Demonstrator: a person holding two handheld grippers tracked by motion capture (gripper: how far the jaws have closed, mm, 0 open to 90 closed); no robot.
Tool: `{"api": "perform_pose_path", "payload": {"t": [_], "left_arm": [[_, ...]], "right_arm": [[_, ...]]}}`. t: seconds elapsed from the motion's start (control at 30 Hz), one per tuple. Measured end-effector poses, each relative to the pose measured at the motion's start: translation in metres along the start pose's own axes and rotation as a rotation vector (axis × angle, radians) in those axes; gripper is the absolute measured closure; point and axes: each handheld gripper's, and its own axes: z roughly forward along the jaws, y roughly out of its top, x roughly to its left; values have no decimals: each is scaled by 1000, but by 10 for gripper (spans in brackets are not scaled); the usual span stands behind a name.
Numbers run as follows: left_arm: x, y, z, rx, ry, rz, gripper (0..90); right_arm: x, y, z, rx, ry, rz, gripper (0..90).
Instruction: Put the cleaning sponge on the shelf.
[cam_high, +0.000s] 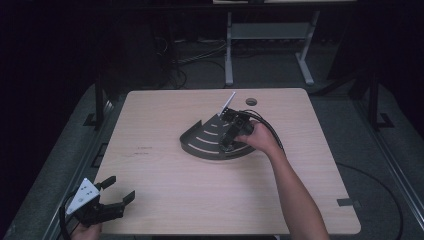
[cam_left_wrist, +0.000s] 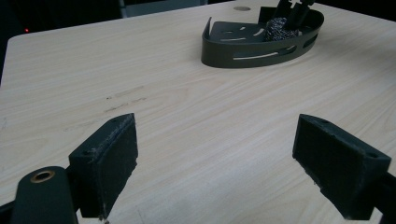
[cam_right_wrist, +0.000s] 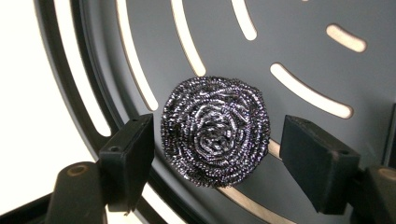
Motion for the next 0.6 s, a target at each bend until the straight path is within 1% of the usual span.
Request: {"api": "perform_pose_path", "payload": {"t": [0.03,0.1,0.17,0.37,0.5,0.6], "left_arm": [[0,0,0,1,-1,1,133],[0,0,1,2,-2,-1,133],[0,0,1,5,-1,2,133],[1,0,0,0,1,-1,133],[0,0,0,2,0,1,133],[1,-1,0,3,0,2,133]], "right_arm": [[0,0,-1,-4,4,-1,259],[2,0,-4,-4,-7,-9,245],[2,0,-7,-7,0,-6,242],[3,1,-15,-18,-14,-12,224],[2,-1,-17,-19,-8,-9,208],[3,-1,-17,-12,-18,-12,198]]}}
